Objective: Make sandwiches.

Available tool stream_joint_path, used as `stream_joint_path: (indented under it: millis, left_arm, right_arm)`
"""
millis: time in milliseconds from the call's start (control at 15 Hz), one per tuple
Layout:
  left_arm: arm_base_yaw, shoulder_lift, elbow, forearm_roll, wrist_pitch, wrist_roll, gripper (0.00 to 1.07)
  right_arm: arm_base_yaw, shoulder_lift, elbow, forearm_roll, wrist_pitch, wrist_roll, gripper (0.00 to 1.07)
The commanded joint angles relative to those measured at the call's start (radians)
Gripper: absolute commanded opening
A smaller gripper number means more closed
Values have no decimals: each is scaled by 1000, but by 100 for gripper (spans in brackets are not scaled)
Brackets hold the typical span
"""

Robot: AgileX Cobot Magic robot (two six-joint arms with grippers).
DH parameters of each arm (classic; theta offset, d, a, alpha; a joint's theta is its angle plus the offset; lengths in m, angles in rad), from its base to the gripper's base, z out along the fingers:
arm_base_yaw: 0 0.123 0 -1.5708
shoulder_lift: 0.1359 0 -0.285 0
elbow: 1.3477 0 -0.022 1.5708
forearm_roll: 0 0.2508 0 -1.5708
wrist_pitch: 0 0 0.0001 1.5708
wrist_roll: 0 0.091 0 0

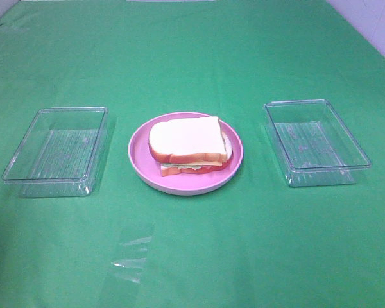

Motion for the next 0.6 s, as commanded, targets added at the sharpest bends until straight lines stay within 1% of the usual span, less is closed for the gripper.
stream_joint_path:
  millis: [67, 133, 200, 267, 333, 400, 600]
  left_arm:
    - [2, -288, 133, -19, -33, 22, 99]
    - [2, -411, 181, -17, -63, 36, 99]
    - [2, -543, 224, -17, -82, 37, 99]
    - [2, -666, 253, -17, -82, 37, 99]
    - [2, -755, 270, -17, -68, 37, 99]
    - [2, -893, 291, -17, -31, 34, 99]
    - [2, -1072, 331, -38, 16, 25, 99]
  right_arm:
    - [-6, -32, 1, 3, -3, -14, 91]
    - [-6, -32, 1, 3, -3, -14, 91]
    - [-6, -32, 1, 3, -3, -14, 91]
    - [-6, -32, 1, 3, -3, -14, 91]
    - [-6, -32, 1, 3, -3, -14, 91]
    - [-6, -32, 1, 3, -3, -14, 91]
    - [-6, -32, 1, 3, -3, -14, 91]
